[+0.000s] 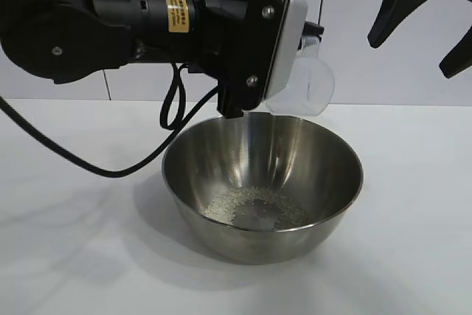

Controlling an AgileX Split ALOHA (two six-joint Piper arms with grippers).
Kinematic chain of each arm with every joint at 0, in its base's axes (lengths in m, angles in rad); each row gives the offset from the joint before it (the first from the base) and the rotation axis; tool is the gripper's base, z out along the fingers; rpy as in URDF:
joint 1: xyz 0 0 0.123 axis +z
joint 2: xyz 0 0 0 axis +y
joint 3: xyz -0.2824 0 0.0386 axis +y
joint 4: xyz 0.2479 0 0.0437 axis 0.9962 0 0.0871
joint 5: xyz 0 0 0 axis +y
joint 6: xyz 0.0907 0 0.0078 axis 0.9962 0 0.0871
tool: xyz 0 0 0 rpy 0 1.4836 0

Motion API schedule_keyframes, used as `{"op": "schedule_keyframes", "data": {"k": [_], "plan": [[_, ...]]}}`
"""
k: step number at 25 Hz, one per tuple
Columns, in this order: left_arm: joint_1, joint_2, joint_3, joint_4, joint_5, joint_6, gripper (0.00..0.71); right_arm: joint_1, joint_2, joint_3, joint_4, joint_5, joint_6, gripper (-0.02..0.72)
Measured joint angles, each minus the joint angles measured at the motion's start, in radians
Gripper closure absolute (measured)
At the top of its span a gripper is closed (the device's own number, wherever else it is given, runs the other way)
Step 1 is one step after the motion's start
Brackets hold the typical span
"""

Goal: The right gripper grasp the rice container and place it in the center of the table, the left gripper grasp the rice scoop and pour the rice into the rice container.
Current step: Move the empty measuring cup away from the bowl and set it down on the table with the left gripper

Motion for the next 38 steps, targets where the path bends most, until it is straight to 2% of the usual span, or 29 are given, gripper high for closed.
{"op": "schedule_keyframes", "data": {"k": [4, 13, 16, 22, 25, 31, 38], "plan": [[0.0, 0.0, 0.0, -0.164, -0.062, -0.112, 0.704, 0.0, 0.0, 0.0, 0.001, 0.0, 0.0, 0.064], [-0.001, 0.0, 0.0, -0.636, -0.225, -0.472, 0.704, 0.0, 0.0, 0.0, 0.001, 0.0, 0.0, 0.064], [-0.001, 0.0, 0.0, -0.722, -0.232, -0.57, 0.704, 0.0, 0.0, 0.0, 0.001, 0.0, 0.0, 0.064], [-0.001, -0.016, 0.001, -0.766, -0.237, -0.623, 0.704, 0.0, 0.0, 0.0, 0.001, 0.0, 0.0, 0.064], [0.01, -0.065, 0.04, -0.778, -0.265, -0.624, 0.704, 0.0, 0.0, 0.0, 0.0, -0.001, 0.0, 0.064], [0.092, -0.147, 0.224, -0.793, -0.358, -0.684, 0.704, 0.0, 0.0, 0.0, 0.0, -0.006, 0.0, 0.064], [0.104, -0.179, 0.461, -0.811, -0.409, -0.718, 0.704, 0.0, 0.0, 0.0, 0.0, -0.008, 0.0, 0.064]]}}
